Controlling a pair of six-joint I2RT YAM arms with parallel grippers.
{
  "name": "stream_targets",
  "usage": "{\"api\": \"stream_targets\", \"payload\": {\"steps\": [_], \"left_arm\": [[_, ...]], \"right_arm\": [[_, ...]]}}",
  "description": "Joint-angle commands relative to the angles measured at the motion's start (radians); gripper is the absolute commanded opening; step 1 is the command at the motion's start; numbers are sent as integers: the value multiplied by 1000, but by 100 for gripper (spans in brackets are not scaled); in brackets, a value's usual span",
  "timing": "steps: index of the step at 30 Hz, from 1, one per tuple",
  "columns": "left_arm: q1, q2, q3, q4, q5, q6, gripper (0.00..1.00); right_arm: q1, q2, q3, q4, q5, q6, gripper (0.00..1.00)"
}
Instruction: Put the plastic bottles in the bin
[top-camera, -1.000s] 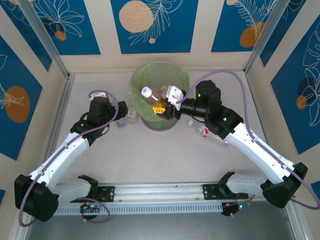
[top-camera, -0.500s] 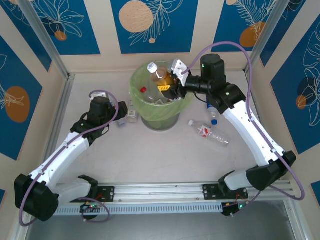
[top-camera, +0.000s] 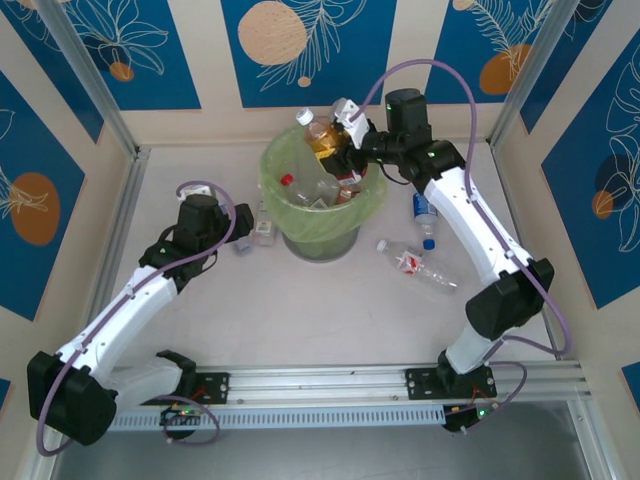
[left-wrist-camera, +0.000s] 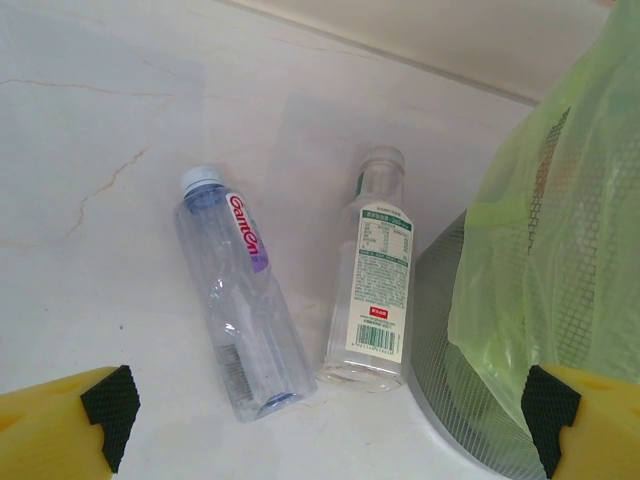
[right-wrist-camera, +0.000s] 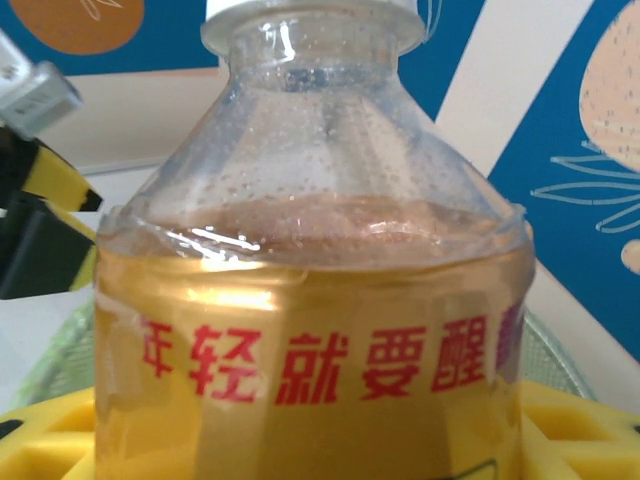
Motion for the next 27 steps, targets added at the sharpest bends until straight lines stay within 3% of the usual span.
{"api": "stream_targets", "payload": {"steps": [1,6,12,27], "left_arm": [[13,-17,4,-25,-23,5,100],[13,-15,12,-44,-38,4,100],[15,-37,-15,-25,-63,-11,100],[23,7,-12,-45,-95,-69,100]], "right_arm": [[8,52,62,-45,94,50,58],[40,119,100,-106,281,25,64],[82,142,120,-178,334,-46,77],[119,75,116,-147,460,79,99]]}}
